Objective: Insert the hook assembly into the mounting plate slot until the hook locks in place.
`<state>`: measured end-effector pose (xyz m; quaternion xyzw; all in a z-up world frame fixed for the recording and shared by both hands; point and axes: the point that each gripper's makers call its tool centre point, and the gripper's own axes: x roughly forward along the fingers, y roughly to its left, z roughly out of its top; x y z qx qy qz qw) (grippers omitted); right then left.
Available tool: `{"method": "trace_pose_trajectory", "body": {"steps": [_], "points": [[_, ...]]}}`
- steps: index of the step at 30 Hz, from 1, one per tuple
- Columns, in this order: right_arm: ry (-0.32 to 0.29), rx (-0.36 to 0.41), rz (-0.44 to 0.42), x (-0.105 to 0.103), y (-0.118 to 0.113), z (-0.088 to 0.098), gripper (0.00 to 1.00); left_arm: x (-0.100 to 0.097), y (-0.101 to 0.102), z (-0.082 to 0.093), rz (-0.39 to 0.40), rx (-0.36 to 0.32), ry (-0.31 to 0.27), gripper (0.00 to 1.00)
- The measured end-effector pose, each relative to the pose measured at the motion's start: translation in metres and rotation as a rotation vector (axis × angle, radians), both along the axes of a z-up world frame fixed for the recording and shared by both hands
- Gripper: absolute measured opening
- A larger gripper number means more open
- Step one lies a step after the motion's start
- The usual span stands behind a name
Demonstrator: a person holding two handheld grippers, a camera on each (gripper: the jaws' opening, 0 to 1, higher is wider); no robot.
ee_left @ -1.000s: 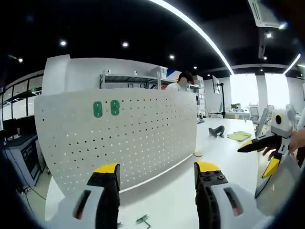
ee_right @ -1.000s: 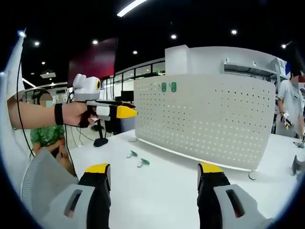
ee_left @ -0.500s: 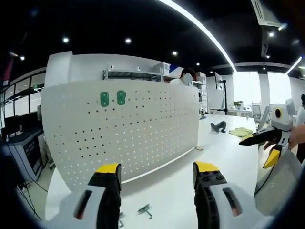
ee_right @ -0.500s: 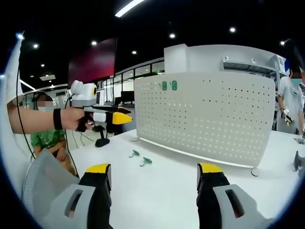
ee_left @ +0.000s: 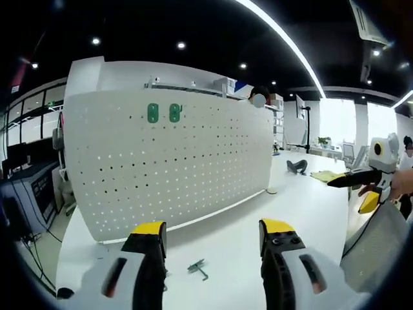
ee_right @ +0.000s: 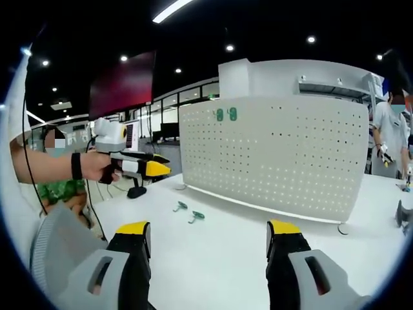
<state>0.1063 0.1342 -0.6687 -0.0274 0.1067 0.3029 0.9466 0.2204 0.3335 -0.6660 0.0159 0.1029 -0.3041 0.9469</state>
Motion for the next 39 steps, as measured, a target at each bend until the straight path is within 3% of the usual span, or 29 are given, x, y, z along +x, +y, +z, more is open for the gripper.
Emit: {"method": "trace_pose_trajectory", "body": {"steps": [12, 16, 24, 27, 39], "points": [[0.017, -0.020, -0.005, 0.001, -0.001, -0.003, 0.74, 0.003, 0.010, -0.023, 0.005, 0.005, 0.051, 0.58], [0.016, -0.024, -0.001, 0.002, 0.000, -0.002, 0.74, 0.005, 0.016, -0.037, 0.018, -0.009, 0.104, 0.58], [0.022, -0.032, -0.005, 0.001, 0.000, -0.003, 0.74, 0.003, 0.025, -0.053, 0.031, 0.001, 0.146, 0.55], [0.030, -0.032, -0.009, 0.001, 0.000, -0.005, 0.74, 0.006, 0.028, -0.056, 0.040, -0.026, 0.159, 0.51], [0.042, -0.027, 0.000, -0.001, 0.008, -0.007, 0.73, 0.014, 0.038, -0.084, 0.045, 0.015, 0.230, 0.54]]}}
